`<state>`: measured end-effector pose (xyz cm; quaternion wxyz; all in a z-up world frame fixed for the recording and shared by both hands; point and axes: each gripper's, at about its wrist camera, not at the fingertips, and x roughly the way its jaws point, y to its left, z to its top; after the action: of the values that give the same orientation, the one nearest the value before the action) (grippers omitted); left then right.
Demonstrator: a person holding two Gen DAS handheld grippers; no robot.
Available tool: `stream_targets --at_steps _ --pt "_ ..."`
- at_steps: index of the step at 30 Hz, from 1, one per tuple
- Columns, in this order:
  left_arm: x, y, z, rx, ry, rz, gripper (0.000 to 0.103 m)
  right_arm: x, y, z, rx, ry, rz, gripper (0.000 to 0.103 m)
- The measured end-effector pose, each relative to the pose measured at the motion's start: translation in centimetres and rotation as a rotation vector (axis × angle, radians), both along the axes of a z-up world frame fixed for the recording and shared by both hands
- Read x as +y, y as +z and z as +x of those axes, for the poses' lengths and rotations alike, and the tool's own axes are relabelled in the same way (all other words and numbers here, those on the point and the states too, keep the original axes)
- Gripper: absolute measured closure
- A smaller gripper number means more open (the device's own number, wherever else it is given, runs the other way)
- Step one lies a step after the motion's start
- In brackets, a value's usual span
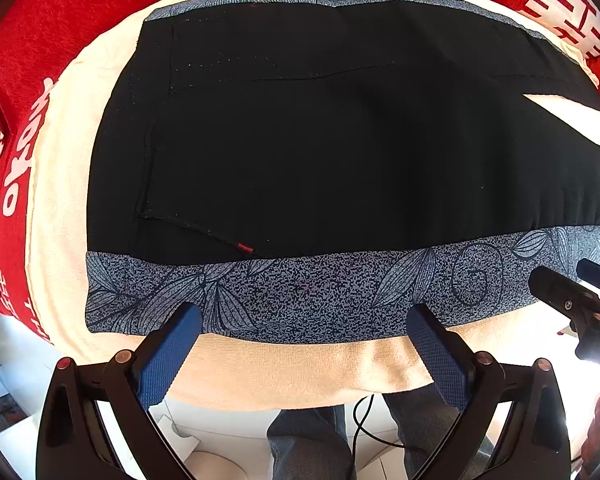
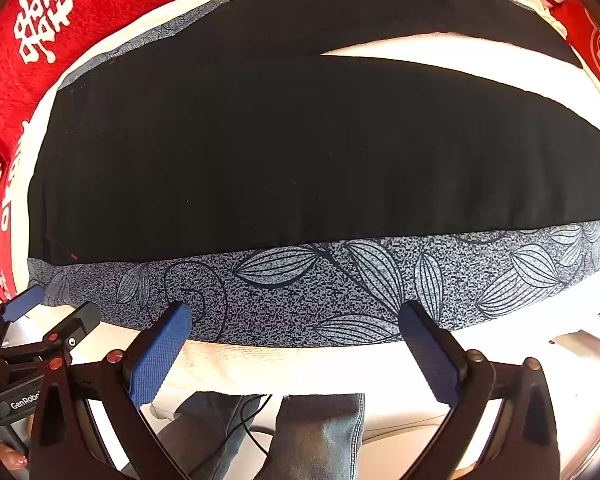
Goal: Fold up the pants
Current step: 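Position both grippers open above the patterned waistband of the black pants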
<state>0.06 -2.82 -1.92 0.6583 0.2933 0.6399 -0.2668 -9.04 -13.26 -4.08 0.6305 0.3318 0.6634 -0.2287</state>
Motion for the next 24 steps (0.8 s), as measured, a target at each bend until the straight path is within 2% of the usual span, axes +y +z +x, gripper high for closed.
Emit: stream_targets --at_steps 14,24 --pt "-1.8 -0.3 0.9 0.006 0.001 0.026 0.0 -1.1 -1.0 0.3 -0.001 0.005 0.051 0.0" --pt "-1.7 0.5 0.8 -0.038 0.092 0.035 0.0 -2.1 -0.7 0.6 -0.029 0.089 0.092 0.0"
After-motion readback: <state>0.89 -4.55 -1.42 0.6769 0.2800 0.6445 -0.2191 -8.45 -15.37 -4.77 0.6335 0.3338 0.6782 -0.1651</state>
